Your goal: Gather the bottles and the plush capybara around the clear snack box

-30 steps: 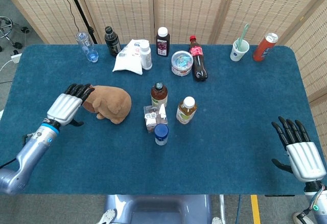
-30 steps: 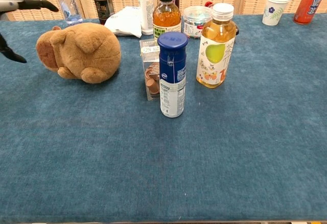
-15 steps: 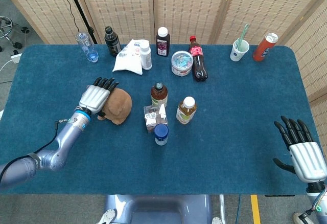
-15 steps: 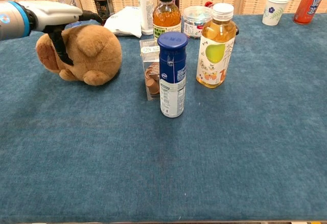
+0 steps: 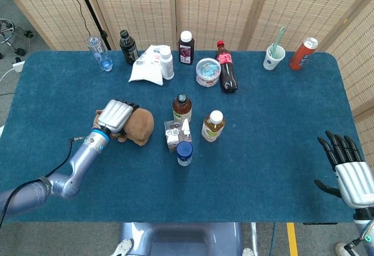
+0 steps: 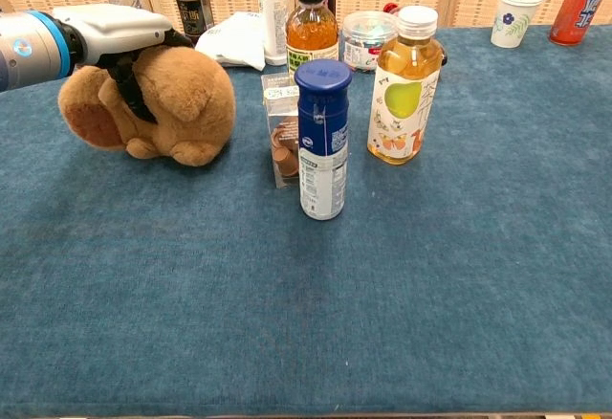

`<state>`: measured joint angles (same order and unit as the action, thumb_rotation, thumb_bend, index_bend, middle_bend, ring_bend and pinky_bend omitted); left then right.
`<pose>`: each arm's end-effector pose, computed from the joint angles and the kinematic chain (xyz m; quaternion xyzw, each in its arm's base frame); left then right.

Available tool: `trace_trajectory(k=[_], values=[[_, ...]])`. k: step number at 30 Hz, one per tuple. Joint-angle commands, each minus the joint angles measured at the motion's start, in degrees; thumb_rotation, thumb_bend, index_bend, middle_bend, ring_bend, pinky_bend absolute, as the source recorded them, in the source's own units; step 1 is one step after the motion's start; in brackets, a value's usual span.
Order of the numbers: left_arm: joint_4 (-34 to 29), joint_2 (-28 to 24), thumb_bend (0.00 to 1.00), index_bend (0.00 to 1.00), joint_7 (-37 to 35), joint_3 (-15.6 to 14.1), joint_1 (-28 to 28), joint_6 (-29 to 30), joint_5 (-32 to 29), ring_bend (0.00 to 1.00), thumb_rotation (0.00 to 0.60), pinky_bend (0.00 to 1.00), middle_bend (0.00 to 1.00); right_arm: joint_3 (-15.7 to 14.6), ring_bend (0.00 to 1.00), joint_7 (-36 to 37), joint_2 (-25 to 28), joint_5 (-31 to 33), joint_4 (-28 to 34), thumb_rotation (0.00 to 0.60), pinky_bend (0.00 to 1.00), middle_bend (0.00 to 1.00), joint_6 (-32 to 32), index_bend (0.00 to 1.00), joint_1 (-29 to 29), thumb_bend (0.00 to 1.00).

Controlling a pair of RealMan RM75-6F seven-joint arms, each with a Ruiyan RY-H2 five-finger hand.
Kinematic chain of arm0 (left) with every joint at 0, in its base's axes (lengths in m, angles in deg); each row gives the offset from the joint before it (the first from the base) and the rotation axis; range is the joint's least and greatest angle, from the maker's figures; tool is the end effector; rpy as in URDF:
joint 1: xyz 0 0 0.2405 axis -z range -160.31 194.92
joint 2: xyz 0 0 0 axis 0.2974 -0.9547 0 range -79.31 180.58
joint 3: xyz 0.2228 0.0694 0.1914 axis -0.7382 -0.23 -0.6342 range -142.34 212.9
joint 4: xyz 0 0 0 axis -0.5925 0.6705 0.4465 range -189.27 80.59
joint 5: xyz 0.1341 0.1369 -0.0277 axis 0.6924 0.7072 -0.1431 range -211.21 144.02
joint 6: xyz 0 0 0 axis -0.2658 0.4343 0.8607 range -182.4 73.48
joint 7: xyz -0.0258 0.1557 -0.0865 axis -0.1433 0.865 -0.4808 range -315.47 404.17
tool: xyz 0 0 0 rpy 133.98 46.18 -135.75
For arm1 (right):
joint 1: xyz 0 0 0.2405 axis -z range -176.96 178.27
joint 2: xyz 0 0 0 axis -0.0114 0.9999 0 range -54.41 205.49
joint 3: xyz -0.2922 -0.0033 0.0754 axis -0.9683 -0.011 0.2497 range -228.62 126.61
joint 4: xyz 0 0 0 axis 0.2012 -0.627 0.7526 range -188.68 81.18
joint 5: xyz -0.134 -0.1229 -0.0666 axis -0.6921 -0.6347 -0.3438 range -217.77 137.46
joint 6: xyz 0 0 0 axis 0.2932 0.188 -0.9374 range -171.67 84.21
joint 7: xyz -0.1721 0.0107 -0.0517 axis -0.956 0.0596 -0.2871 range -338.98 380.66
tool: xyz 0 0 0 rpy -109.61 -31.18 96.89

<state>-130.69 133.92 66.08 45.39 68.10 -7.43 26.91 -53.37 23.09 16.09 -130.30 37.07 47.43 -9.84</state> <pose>-0.1684 0.4661 0.0263 -0.7803 -0.2965 -0.3079 0.4564 -0.3201 -0.2341 0.2224 0.6402 -0.3159 0.4142 0.5646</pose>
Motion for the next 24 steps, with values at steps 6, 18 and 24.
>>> trace_trajectory(k=[6,18,24], values=[[9.43,-2.71,0.30,0.55,-20.78,-13.75,-6.88,25.11,39.92,0.47,0.600,0.55,0.53,1.01,0.00,0.23,0.23,-0.28,0.59,0.600,0.00,0.00,-0.11,0.00,0.80,0.00],[45.78,8.69,0.21,0.50,-33.33,-20.95,-8.61,45.33,55.15,0.39,0.600,0.55,0.48,1.75,0.00,-1.38,-0.22,-1.11,1.92,0.600,0.00,0.00,-2.01,0.00,1.16,0.00],[54.51,13.70,0.17,0.49,-36.30,-21.59,-7.42,48.23,56.02,0.39,0.600,0.55,0.48,2.14,0.00,-1.70,-0.30,-1.21,2.01,0.600,0.00,0.00,-2.42,0.00,1.33,0.00]])
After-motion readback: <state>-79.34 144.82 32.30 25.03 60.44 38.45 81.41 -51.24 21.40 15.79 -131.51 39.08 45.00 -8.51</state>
